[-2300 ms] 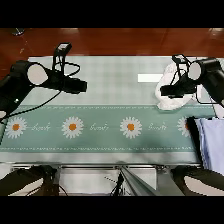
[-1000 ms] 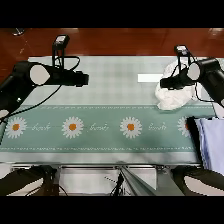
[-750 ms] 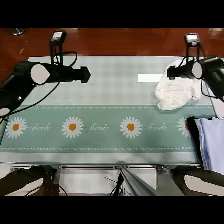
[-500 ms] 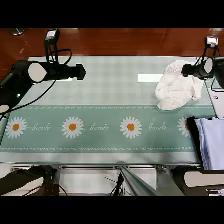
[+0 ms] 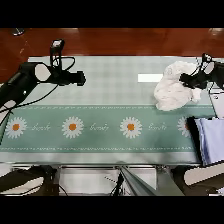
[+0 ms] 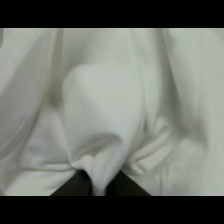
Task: Fold the shirts.
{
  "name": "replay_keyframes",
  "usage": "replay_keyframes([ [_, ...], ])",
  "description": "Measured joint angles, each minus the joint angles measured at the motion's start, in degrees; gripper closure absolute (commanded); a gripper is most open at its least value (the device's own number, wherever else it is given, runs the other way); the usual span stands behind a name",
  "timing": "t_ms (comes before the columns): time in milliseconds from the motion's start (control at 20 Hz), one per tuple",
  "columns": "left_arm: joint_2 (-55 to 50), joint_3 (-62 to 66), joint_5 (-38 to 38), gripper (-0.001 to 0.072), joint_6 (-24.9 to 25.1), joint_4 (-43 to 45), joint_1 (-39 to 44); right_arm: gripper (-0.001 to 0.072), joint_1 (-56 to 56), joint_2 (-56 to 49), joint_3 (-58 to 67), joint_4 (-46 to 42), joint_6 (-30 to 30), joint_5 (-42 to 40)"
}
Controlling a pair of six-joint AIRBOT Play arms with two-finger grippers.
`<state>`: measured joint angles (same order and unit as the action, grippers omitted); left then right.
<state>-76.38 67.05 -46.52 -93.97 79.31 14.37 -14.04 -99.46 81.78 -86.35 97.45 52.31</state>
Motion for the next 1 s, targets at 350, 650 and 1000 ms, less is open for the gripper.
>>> replay_keyframes([
  [350,10.0,-2.1,-15.5,0.0005,3.8,-4.2,-6.1,0.0685,2.2,14.3,17.2,8.3,-8.7,7.1],
  [650,28.3,-19.3,-11.3,0.0004,7.7,-16.1,-1.4,0.0685,9.9,30.4,26.3,10.9,-14.1,4.5],
  [1000,35.7,-25.4,-7.7,0.0005,6.1,-18.9,-0.1,0.0685,22.8,37.5,27.5,11.3,-15.8,16.5],
])
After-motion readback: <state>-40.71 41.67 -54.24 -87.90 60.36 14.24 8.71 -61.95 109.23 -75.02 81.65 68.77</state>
